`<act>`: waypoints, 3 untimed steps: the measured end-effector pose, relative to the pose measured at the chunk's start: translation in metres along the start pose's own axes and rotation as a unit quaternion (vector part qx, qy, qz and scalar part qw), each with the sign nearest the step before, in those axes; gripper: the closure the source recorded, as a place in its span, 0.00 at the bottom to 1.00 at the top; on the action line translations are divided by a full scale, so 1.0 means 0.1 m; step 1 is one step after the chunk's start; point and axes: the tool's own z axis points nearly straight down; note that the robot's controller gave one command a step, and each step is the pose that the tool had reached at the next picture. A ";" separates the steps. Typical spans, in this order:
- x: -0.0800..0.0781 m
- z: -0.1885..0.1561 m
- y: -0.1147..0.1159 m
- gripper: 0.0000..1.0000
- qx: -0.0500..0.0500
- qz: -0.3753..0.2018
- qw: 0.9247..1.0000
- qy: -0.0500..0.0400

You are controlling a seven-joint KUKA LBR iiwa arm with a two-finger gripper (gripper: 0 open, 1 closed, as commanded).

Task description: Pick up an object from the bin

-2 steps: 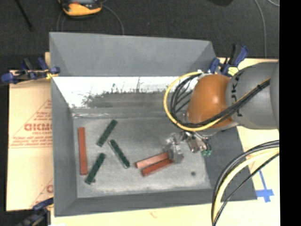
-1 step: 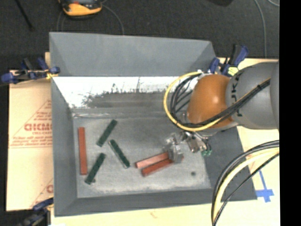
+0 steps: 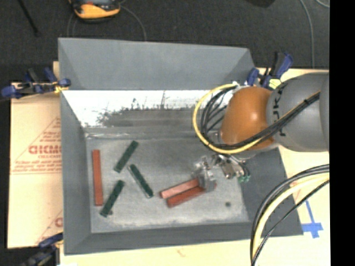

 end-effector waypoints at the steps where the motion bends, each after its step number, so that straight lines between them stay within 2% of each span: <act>1: 0.21 -0.47 -0.08 1.00 -0.001 -0.010 1.000 0.005; 2: 0.24 -0.81 0.24 1.00 0.000 0.017 1.000 0.001; 3: -0.16 -1.66 -0.42 1.00 0.000 -0.022 1.000 0.002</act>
Offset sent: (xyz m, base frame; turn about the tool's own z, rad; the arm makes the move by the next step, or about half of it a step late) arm -0.0369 0.0396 0.0885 0.0506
